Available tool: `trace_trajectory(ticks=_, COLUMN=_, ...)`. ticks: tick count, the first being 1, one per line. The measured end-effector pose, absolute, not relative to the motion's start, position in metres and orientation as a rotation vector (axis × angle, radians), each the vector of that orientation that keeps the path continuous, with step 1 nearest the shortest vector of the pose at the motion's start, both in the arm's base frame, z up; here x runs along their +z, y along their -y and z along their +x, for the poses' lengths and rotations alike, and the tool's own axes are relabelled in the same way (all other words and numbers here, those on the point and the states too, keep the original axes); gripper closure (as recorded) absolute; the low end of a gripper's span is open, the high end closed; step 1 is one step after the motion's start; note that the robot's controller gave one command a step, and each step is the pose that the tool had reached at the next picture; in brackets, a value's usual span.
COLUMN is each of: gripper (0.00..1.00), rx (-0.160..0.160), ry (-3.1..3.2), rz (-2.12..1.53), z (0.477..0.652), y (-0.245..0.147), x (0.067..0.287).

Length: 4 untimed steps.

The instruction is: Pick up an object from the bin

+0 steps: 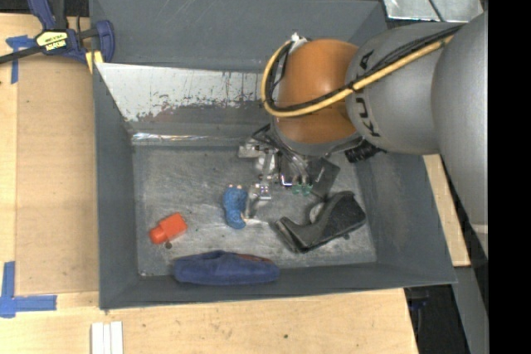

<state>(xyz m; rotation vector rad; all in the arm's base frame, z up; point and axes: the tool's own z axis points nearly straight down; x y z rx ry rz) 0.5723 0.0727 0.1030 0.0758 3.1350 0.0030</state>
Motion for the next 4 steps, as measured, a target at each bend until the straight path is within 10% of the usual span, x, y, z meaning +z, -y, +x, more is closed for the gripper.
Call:
trace_trajectory(ticks=1, gripper=0.0, rx=0.0, ry=-3.124, rz=0.332, z=0.543, y=-0.065, x=0.119)
trace_trajectory(ticks=2, gripper=0.0, rx=0.001, ry=-3.079, rz=0.585, z=0.534, y=-0.088, x=0.075)
trace_trajectory(ticks=3, gripper=0.0, rx=0.002, ry=-3.081, rz=0.584, z=0.536, y=-0.088, x=0.077)
trace_trajectory(ticks=4, gripper=1.0, rx=0.005, ry=-3.073, rz=0.585, z=0.538, y=-0.088, x=0.079)
